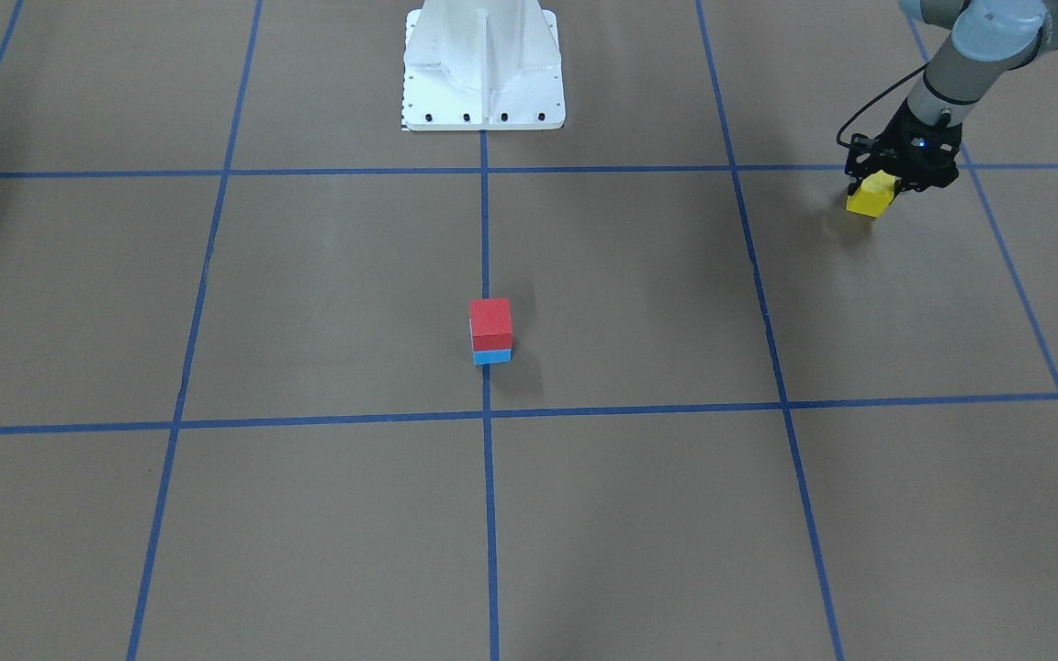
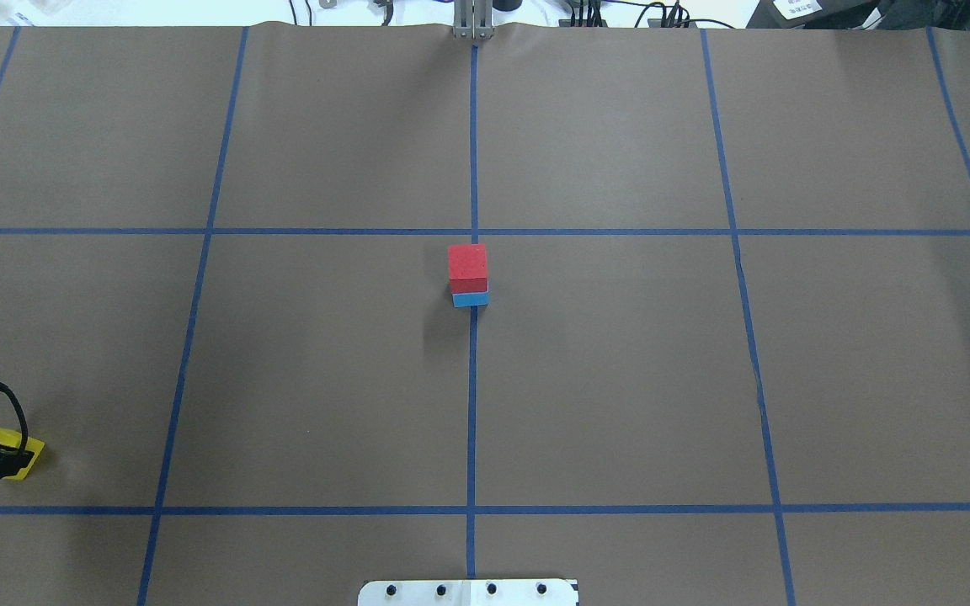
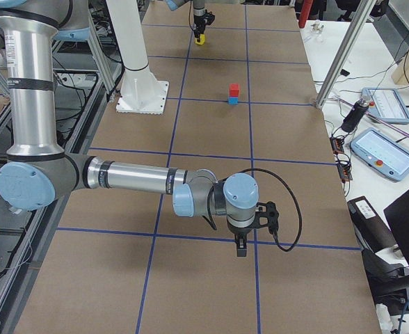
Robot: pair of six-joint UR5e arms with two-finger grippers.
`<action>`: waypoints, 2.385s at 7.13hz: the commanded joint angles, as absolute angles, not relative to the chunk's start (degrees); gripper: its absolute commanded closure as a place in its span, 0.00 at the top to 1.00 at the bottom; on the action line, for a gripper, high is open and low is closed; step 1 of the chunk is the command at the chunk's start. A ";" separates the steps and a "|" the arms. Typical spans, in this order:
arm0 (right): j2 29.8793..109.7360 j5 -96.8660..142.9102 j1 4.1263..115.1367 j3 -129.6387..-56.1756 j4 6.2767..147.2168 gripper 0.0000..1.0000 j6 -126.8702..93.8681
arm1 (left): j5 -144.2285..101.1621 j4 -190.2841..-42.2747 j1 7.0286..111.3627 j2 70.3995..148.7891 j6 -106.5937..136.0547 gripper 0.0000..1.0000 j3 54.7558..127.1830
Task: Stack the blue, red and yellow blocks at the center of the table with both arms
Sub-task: 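Lower the left gripper onto the yellow cube and close it, then carry the yellow cube over the red cube and lower it on top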
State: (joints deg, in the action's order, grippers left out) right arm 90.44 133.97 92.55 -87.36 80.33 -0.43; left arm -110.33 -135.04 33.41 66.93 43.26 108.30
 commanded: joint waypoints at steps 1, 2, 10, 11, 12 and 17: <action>90.44 134.12 92.55 -87.36 80.33 1.00 -0.53 | -114.14 -134.13 34.45 67.59 41.58 0.00 111.24; 90.44 134.21 92.55 -87.36 80.33 1.00 -0.53 | -117.82 -131.86 37.59 68.63 41.57 0.00 112.84; 91.05 134.21 92.55 -87.28 80.33 1.00 -0.35 | -118.21 -84.37 37.54 131.76 55.42 0.00 98.85; 91.84 134.21 92.46 -86.84 77.90 1.00 -0.53 | -118.21 -84.37 37.53 137.32 56.68 0.00 93.66; 92.63 134.21 92.55 -86.84 75.44 1.00 -0.53 | -117.17 -84.37 37.36 140.85 58.95 0.00 90.04; 92.64 134.47 92.55 -86.84 75.41 1.00 -0.53 | -115.05 -84.99 35.86 148.18 64.33 0.00 79.64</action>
State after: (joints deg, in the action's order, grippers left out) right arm 92.66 134.41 92.55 -86.84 75.41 -0.50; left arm -115.21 -84.69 35.89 147.30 63.77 81.53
